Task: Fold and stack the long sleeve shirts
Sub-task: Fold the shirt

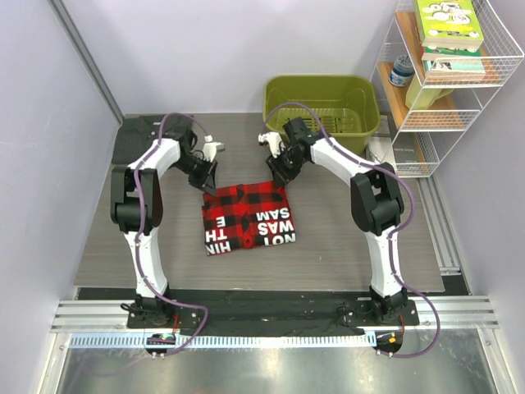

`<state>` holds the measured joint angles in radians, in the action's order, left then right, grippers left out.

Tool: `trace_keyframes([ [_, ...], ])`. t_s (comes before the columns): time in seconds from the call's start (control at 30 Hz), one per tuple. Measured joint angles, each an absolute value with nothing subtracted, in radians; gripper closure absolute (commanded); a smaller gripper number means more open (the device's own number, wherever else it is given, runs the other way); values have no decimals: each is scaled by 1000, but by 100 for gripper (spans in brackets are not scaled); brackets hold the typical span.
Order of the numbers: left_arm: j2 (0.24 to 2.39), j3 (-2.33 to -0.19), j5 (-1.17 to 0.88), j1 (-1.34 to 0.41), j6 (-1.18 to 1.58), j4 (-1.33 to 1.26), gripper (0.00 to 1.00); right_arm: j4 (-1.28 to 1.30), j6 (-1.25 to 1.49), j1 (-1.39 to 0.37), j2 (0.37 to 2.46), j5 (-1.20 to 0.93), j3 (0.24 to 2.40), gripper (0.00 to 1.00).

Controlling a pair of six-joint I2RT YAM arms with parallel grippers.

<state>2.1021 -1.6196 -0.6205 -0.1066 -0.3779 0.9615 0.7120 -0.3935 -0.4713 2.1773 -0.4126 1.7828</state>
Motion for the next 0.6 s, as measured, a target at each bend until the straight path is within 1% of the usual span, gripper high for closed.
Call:
trace_keyframes([
  [0.07, 2089, -1620, -621, -104, -377, 974, 98, 711, -373, -470, 2150, -426, 1779, 53],
  [0.1, 2082, -1620, -621, -103, -378, 985, 97, 711, -364, -470, 2140, -429, 1779, 52],
  [0.13, 2076, -1618, -621, -103, -379, 995, 93, 710, -359, -470, 2134, -429, 1779, 50],
  [0.17, 2069, -1613, -619, -103, -381, 1000, 93, 710, -355, -470, 2131, -428, 1779, 49],
  [0.3, 2055, -1563, -586, -103, -373, 988, 90, 708, -337, -469, 2127, -416, 1764, 50],
  [0.37, 2062, -1552, -558, -101, -360, 976, 90, 708, -332, -468, 2110, -423, 1733, 52],
  [0.5, 2133, -1607, -509, -91, -320, 961, 88, 705, -301, -467, 2033, -497, 1633, 52],
  [0.57, 2197, -1679, -500, -86, -298, 971, 82, 698, -283, -470, 1994, -529, 1591, 51],
  [0.6, 2222, -1720, -502, -84, -289, 991, 73, 697, -278, -471, 1982, -540, 1580, 51],
])
